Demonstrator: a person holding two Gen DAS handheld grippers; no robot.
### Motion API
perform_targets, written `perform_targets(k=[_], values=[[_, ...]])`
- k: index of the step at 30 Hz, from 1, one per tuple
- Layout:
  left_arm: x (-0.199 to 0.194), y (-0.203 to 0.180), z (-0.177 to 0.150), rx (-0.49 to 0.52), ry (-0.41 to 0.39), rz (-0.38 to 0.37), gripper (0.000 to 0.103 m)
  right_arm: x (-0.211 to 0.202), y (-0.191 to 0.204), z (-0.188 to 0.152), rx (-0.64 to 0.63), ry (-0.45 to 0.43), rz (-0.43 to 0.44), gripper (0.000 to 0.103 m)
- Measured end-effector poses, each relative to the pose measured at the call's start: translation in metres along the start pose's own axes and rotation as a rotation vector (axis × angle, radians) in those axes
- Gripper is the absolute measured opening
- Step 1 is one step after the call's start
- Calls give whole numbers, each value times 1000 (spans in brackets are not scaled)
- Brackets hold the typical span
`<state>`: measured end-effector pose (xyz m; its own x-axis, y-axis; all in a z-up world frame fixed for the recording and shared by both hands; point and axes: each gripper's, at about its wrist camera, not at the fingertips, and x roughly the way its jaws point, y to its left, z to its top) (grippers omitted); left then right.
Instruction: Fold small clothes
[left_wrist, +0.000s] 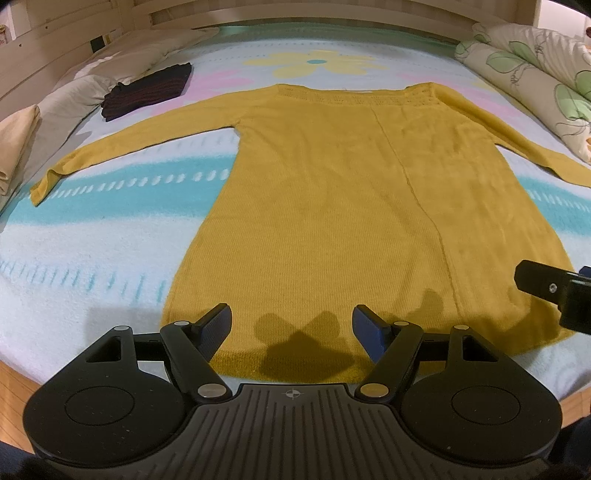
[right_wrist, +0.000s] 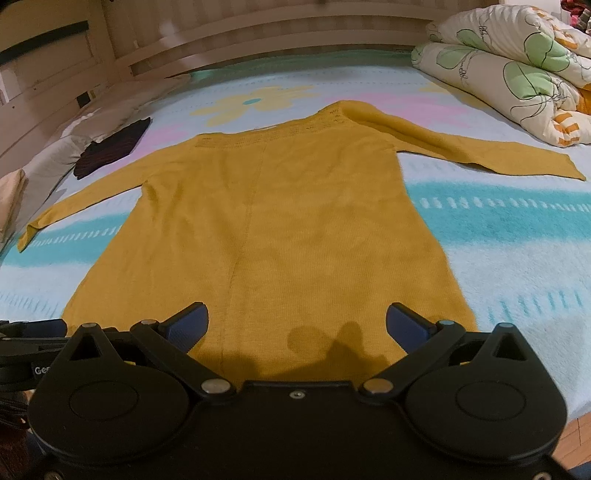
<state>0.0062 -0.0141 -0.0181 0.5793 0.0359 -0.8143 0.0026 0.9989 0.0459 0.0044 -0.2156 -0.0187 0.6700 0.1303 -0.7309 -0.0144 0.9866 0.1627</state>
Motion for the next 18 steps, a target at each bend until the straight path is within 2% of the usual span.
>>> perform_targets(k=[7,9,12,15,18], values=[[-3,-2,1,9,-15,2,71,-7,-3,4,14,-28,-99,102],[-4,-2,2,12,-19,-2,71,-11,-3,6,15,-33,-156,102],[-4,-5,5,15,-24,-7,69,-11,-7,11,6,11,-275,102],[-5,-7,12,-5,-16,-26,59,-11,-23,20,27,57,-235,98],[-7,-10,23,-19,-18,-40,58,-14,-49,36,129,104,-149,93]])
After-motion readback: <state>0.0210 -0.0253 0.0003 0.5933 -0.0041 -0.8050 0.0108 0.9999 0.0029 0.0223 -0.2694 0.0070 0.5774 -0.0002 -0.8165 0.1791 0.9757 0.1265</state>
